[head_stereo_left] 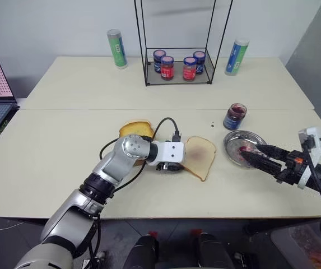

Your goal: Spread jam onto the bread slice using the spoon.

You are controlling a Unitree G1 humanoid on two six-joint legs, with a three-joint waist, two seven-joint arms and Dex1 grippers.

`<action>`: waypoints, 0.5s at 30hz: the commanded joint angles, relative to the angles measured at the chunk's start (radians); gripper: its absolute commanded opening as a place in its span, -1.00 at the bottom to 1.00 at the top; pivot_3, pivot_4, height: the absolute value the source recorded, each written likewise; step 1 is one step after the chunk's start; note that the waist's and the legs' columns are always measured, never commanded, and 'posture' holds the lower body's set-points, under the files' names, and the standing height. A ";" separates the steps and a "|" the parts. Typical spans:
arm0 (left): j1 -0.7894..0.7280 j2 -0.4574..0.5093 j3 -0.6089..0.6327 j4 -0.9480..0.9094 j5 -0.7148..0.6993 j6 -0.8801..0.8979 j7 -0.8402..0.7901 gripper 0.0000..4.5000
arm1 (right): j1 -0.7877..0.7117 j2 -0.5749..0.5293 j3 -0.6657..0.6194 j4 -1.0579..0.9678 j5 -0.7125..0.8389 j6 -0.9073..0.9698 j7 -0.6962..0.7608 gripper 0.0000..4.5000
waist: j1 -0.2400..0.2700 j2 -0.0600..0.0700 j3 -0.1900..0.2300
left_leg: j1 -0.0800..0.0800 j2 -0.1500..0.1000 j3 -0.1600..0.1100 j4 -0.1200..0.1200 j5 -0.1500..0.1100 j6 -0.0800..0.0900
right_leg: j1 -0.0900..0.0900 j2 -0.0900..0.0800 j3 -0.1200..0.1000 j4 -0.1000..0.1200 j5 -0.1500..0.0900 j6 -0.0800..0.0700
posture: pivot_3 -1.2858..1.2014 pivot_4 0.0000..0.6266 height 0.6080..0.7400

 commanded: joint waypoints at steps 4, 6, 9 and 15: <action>0.014 0.138 0.135 -0.217 -0.138 0.177 -0.113 0.86 | 0.029 0.116 -0.157 0.097 -0.012 -0.061 -0.195 1.00 | -0.001 0.002 0.000 | 0.001 0.000 0.001 0.000 0.000 0.000 | 0.000 0.000 0.001 0.001 0.000 0.000 | 0.03 -0.52 1.00; 0.018 0.154 0.170 -0.245 -0.179 0.221 -0.117 0.99 | 0.042 0.138 -0.156 0.111 -0.044 -0.078 -0.211 1.00 | -0.001 0.002 -0.001 | 0.001 0.000 0.001 0.000 0.000 0.000 | 0.000 0.000 0.001 0.000 0.000 0.000 | 0.03 -0.52 1.00; 0.030 0.094 0.287 -0.306 -0.359 0.395 -0.076 0.99 | 0.026 0.201 -0.154 0.188 -0.060 -0.106 -0.244 1.00 | -0.002 0.003 -0.001 | 0.001 0.000 0.001 0.000 0.000 0.000 | 0.000 0.000 0.001 0.000 0.000 0.000 | 0.03 -0.52 1.00; 0.041 0.021 0.347 -0.402 -0.504 0.586 0.023 0.99 | -0.083 0.269 -0.128 0.345 -0.080 -0.149 -0.255 1.00 | -0.005 0.004 -0.001 | 0.002 0.000 0.002 0.000 0.000 0.000 | 0.001 0.000 0.002 0.000 0.000 0.000 | 0.03 -0.52 1.00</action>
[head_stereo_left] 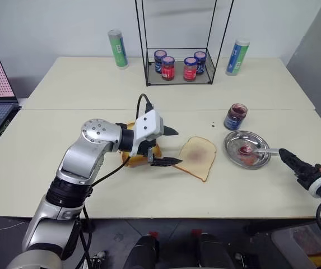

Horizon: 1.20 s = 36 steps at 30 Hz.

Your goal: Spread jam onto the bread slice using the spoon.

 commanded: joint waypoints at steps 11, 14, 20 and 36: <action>-0.024 -0.084 0.003 -0.107 -0.104 0.122 0.203 0.99 | -0.230 0.134 0.003 0.253 0.005 -0.092 -0.034 1.00 | 0.002 0.001 0.000 | 0.001 0.000 0.002 0.000 0.000 0.000 | 0.000 0.001 0.002 0.000 0.000 0.000 | 0.03 -0.52 1.00; -0.022 -0.081 0.006 -0.119 -0.114 0.129 0.214 0.99 | -0.243 0.149 0.001 0.283 0.003 -0.112 -0.033 1.00 | 0.001 0.001 -0.001 | 0.001 0.000 0.002 0.000 0.000 0.000 | 0.000 0.001 0.002 0.000 0.000 0.000 | 0.03 -0.52 1.00; -0.016 -0.091 -0.008 -0.136 -0.128 0.137 0.241 0.99 | -0.269 0.161 0.003 0.333 -0.011 -0.141 -0.024 1.00 | 0.000 0.001 -0.001 | 0.002 0.000 0.004 0.000 0.000 0.000 | 0.001 0.001 0.004 0.000 0.000 0.000 | 0.03 -0.52 1.00; -0.035 -0.075 -0.014 -0.108 -0.146 0.131 0.249 1.00 | -0.271 0.163 0.015 0.350 -0.022 -0.156 0.007 -0.56 | -0.001 0.001 -0.001 | 0.002 0.001 0.004 -0.001 0.000 0.000 | 0.000 0.001 0.004 0.000 0.000 0.000 | 0.03 -0.52 1.00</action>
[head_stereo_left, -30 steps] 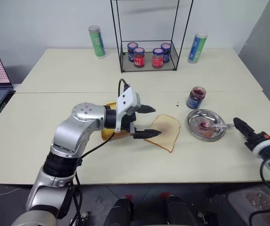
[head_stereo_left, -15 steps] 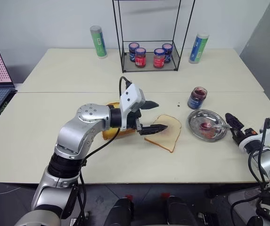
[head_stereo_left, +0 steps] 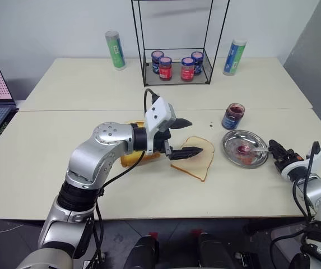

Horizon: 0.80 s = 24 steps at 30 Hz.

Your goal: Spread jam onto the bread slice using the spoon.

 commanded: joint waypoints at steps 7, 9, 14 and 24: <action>-0.020 0.018 -0.007 0.010 0.000 -0.039 -0.003 1.00 | 0.008 -0.012 -0.019 -0.039 0.018 -0.006 0.002 -1.00 | 0.001 0.000 0.000 | 0.000 0.000 0.000 0.000 0.000 0.000 | 0.000 0.000 0.000 0.000 0.000 0.000 | 0.03 -0.52 1.00; -0.019 0.016 -0.005 0.010 -0.004 -0.039 0.000 1.00 | 0.005 -0.023 -0.020 -0.054 0.023 -0.003 0.003 -1.00 | 0.000 0.000 0.000 | 0.000 0.000 0.000 0.000 0.000 0.000 | 0.000 0.000 0.000 0.000 0.000 0.000 | 0.03 -0.52 1.00; -0.012 0.010 0.019 0.017 -0.012 -0.043 0.019 1.00 | -0.034 -0.094 0.017 -0.212 0.052 0.042 0.013 -1.00 | 0.000 0.002 0.001 | 0.000 0.000 0.000 0.000 0.000 0.000 | 0.000 0.000 0.000 0.000 0.000 0.000 | 0.03 -0.52 1.00; -0.016 -0.085 0.107 0.128 -0.003 -0.131 0.143 1.00 | -0.374 -0.188 0.180 -0.137 -0.093 0.006 0.000 -1.00 | -0.001 0.002 0.001 | -0.002 0.001 0.000 -0.001 0.000 0.000 | -0.001 0.001 -0.002 -0.002 0.000 0.000 | 0.03 -0.52 1.00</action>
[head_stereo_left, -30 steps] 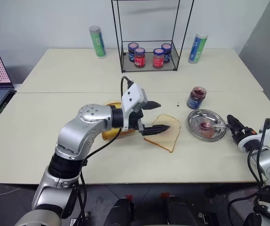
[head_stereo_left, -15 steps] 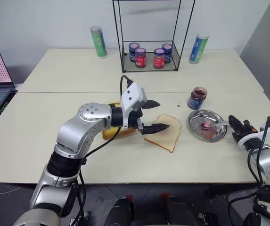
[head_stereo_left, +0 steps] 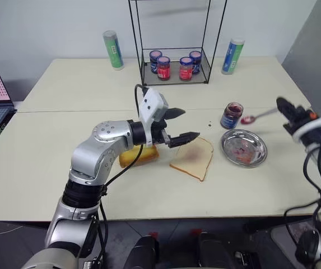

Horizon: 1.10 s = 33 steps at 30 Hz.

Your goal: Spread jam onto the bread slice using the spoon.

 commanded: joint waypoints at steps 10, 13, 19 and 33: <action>0.013 -0.007 0.017 -0.014 0.002 -0.077 0.045 1.00 | -0.265 -0.056 0.186 0.333 -0.343 -0.210 0.201 -1.00 | 0.003 0.000 0.000 | -0.001 -0.002 0.002 0.000 0.000 0.000 | -0.001 -0.001 0.001 -0.001 0.000 0.000 | 0.03 -0.52 1.00; 0.024 -0.003 0.019 -0.031 0.000 -0.074 0.052 1.00 | -0.288 -0.052 0.187 0.376 -0.383 -0.239 0.223 -1.00 | 0.002 0.000 0.000 | -0.001 -0.002 0.002 0.000 0.000 0.000 | -0.001 -0.001 0.001 -0.001 0.000 0.000 | 0.03 -0.52 1.00; 0.040 0.009 0.022 -0.056 -0.004 -0.066 0.062 1.00 | -0.296 -0.060 0.221 0.416 -0.471 -0.291 0.283 -1.00 | 0.002 0.000 0.000 | -0.002 -0.001 0.002 0.000 0.000 0.000 | -0.003 -0.001 0.002 0.000 0.000 0.000 | 0.03 -0.52 1.00; 0.048 0.009 0.007 -0.072 -0.004 -0.067 0.062 1.00 | -0.267 -0.034 0.282 0.403 -0.601 -0.345 0.359 -1.00 | 0.002 0.000 0.000 | -0.002 -0.001 0.001 0.000 0.000 -0.001 | -0.005 -0.001 0.003 0.001 0.000 0.000 | 0.03 -0.52 1.00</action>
